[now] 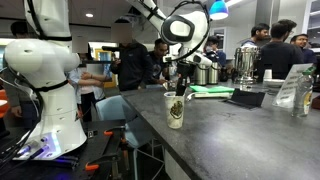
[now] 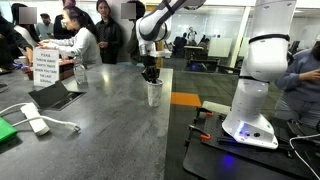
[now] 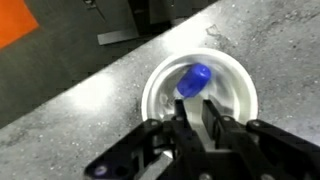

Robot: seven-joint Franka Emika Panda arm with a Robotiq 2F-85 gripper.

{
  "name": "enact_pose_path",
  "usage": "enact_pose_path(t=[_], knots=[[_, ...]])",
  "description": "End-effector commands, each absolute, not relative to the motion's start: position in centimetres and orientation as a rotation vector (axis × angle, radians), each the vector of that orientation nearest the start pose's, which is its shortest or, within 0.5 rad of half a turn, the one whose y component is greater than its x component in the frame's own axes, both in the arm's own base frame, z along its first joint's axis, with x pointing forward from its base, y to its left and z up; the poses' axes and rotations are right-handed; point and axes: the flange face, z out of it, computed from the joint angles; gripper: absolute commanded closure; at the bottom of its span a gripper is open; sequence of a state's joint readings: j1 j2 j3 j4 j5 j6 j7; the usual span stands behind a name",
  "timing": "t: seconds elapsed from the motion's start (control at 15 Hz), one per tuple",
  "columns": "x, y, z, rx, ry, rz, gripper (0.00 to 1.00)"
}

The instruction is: Take the pen out of the cup and put it on the counter

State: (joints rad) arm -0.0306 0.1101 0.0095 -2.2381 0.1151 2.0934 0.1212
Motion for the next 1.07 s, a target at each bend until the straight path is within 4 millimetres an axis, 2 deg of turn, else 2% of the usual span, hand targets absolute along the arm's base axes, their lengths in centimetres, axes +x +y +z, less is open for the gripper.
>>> enact_pose_path(t=[0.0, 0.13, 0.2, 0.27, 0.47, 0.53, 0.73, 0.8, 0.87, 1.0], knots=[[51.3, -0.51, 30.54, -2.995, 0.35, 0.457, 0.76], [51.27, -0.52, 30.6, -2.992, 0.353, 0.484, 0.75], [51.17, -0.53, 30.58, -2.991, 0.35, 0.497, 0.7], [51.08, -0.56, 30.55, -2.985, 0.356, 0.515, 0.53], [50.67, -0.51, 30.46, -2.975, 0.354, 0.557, 0.31], [50.62, -0.53, 30.43, -2.969, 0.357, 0.565, 0.27], [50.72, -0.6, 30.32, -2.965, 0.364, 0.567, 0.45], [50.74, -0.59, 30.29, -2.962, 0.364, 0.569, 0.65], [50.71, -0.55, 30.24, -2.962, 0.364, 0.573, 0.69], [50.52, -0.31, 29.94, -2.951, 0.364, 0.585, 0.9]])
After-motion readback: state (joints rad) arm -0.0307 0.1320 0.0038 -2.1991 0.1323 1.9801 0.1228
